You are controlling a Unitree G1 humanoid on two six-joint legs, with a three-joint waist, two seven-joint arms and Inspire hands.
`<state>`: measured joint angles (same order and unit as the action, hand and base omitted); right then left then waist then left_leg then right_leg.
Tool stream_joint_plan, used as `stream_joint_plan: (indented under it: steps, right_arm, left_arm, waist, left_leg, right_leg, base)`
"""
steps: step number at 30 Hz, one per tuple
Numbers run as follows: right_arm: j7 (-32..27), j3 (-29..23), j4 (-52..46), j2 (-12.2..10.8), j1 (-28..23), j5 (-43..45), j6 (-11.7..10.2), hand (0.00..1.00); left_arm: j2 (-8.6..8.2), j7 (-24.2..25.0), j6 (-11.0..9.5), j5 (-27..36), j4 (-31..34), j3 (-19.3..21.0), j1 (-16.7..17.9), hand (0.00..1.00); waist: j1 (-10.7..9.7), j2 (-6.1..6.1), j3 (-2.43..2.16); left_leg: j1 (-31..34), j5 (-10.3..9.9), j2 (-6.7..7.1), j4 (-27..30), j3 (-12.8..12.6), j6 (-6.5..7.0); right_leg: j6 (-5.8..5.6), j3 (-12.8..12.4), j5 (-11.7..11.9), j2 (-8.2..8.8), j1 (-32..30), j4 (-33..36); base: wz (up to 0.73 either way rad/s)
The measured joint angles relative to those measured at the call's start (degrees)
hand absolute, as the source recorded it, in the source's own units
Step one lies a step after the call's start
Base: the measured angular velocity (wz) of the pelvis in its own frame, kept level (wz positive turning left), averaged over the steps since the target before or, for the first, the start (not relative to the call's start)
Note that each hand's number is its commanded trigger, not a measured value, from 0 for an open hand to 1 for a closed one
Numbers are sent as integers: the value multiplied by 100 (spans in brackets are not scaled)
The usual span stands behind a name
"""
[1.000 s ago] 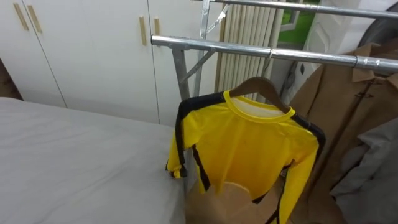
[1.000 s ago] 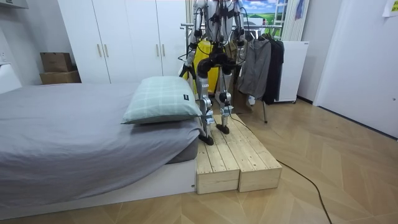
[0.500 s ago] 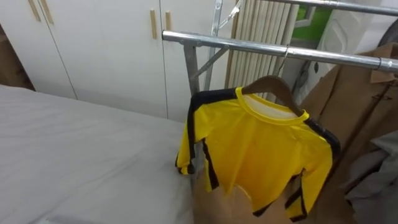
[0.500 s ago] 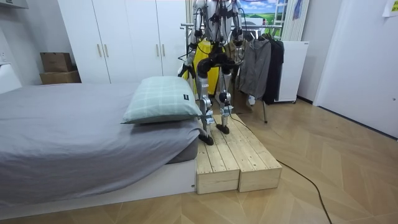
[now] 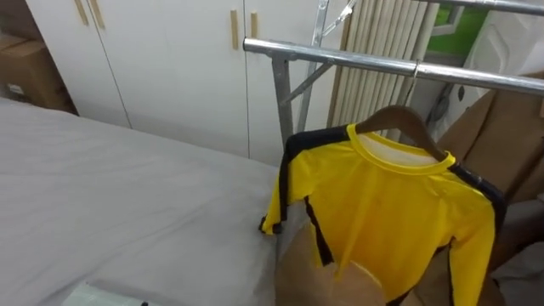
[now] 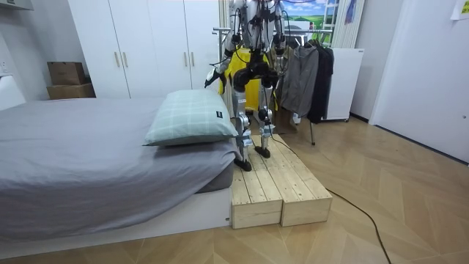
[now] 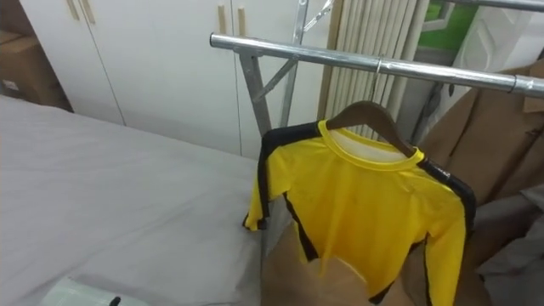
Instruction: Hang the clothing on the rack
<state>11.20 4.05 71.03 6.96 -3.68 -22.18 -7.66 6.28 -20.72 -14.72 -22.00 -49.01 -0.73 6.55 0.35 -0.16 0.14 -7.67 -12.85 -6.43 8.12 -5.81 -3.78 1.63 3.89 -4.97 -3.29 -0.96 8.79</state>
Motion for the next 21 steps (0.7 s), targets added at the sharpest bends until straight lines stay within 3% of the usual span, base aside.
stream_joint_plan:
  steps: [6, 8, 10, 11, 12, 13, 15, 16, 18, 19, 21]
  right_arm:
    - [49, 311, 3, 13, 65, 103, 17, 0]
    - [79, 359, 4, 20, 69, 172, 15, 0]
    - [73, 370, 10, 28, 68, 283, 16, 0]
    - [67, 369, 11, 28, 66, 434, 16, 0]
    - [45, 360, 24, 30, 67, 537, 16, 0]
    - [37, 359, 22, 31, 73, 613, 15, 0]
    - [34, 349, 32, 49, 165, 780, 8, 0]
    - [30, 332, 36, 56, 182, 855, 5, 0]
    - [-1, 265, 44, 75, 225, 977, 1, 0]
    - [-23, 238, 63, 74, 228, 969, 1, 0]
    - [-104, 209, 73, 78, 235, 919, 1, 0]
  left_arm:
    - [5, 27, 3, 6, 125, -204, 42, 0]
    - [3, 136, 5, 13, 236, -294, 59, 0]
    - [1, 249, 5, -5, 489, -393, 85, 0]
    - [6, 301, 6, -7, 623, -451, 88, 0]
    - [-2, 370, 7, -3, 758, -509, 80, 0]
    - [0, 406, 7, -1, 845, -531, 78, 0]
    - [36, 552, 3, 10, 1006, -634, 39, 0]
    - [31, 617, 4, 1, 1023, -650, 30, 0]
    - [15, 843, -1, -5, 1083, -780, -20, 0]
    - [13, 882, -1, -5, 1083, -849, -31, 0]
    - [-8, 919, -10, -24, 1097, -1044, -32, 0]
  waist:
    - [74, -1, 11]
    - [56, 0, 15]
    - [5, -6, 24]
    - [-31, -15, 39]
    - [-45, -28, 43]
    - [-55, -46, 41]
    - [-63, -136, 84]
    - [-93, -157, 97]
    - [-165, -159, 104]
    - [-178, -155, 97]
    - [-176, -130, 92]
  left_leg:
    - [290, -5, -23, 279, 153, -12]
    - [428, -2, -29, 405, 203, -19]
    - [582, 5, -72, 570, 48, -34]
    - [738, 7, -120, 751, -185, -36]
    - [913, 23, -207, 910, -596, -60]
    - [970, 37, -246, 967, -824, -65]
    - [1126, 197, -394, 1124, -1586, 16]
    - [1167, 195, -436, 1242, -1738, 45]
    - [1371, 47, -621, 1831, -2115, 243]
    - [1372, -8, -636, 1908, -2166, 295]
    - [1320, -152, -663, 1965, -2423, 316]
  right_leg:
    - [54, 315, -39, 60, -1, -3]
    - [76, 522, -74, 99, 25, -13]
    - [99, 837, -116, 148, 61, -10]
    - [121, 1088, -161, 193, 95, -6]
    - [137, 1364, -209, 241, 131, 5]
    - [142, 1508, -240, 290, 132, 13]
    - [181, 2107, -379, 434, 178, 24]
    - [184, 2294, -435, 470, 216, 35]
    - [177, 2998, -662, 589, 316, 260]
    - [168, 3162, -721, 618, 341, 322]
    - [108, 3738, -862, 729, 442, 480]
  base:
    - [29]
    - [59]
    - [83]
    - [108]
    - [116]
    - [121]
    - [128]
    - [144]
    - [153]
    - [142]
    - [130]
